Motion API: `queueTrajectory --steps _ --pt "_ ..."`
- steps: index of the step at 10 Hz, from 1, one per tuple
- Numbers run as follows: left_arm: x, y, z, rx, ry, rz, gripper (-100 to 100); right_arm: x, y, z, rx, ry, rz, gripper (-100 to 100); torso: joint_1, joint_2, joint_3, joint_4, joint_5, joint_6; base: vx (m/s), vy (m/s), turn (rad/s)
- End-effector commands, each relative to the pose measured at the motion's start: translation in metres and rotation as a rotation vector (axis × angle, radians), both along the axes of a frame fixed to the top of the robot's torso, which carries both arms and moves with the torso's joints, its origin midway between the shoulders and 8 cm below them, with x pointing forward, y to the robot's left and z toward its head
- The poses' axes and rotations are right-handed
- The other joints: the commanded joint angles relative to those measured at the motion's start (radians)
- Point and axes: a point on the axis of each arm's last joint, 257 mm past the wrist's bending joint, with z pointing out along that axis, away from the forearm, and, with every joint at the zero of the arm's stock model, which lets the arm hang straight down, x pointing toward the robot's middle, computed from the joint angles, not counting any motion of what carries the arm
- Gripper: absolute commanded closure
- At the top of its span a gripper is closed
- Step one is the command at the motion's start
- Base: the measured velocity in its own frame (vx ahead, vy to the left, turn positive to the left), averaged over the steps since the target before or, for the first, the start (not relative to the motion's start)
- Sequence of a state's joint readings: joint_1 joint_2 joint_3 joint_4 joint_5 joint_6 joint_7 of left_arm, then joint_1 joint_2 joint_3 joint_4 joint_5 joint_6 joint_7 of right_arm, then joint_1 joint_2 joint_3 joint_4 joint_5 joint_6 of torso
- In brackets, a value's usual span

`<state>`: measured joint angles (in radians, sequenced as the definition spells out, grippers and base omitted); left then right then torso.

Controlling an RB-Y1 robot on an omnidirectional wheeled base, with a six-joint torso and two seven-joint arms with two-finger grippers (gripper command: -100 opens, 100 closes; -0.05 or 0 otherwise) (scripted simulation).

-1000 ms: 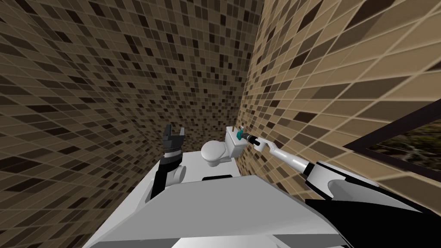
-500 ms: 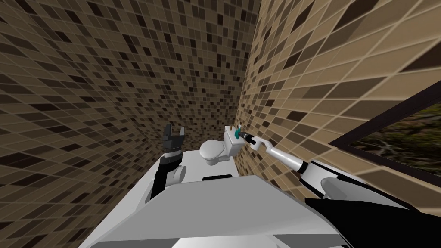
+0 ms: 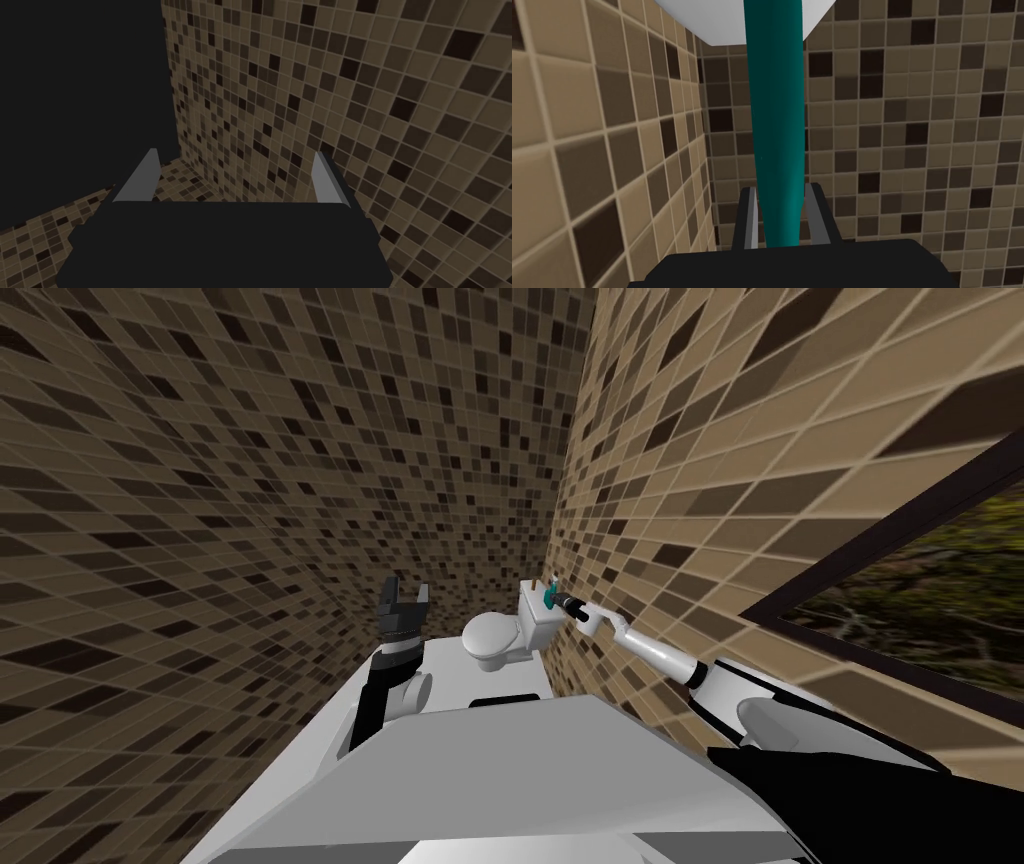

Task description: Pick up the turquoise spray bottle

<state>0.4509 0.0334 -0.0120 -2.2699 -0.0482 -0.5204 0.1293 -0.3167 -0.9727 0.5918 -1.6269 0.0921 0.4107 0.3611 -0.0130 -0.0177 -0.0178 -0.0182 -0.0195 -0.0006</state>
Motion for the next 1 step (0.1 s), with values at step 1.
queueTrajectory --steps 1 --pt "0.0000 0.0000 0.0000 0.000 0.000 0.000 0 0.0000 0.0000 0.0000 0.000 0.000 0.000 0 0.000 0.000 0.000 0.000 0.000 0.000 0.000 0.000 0.000"
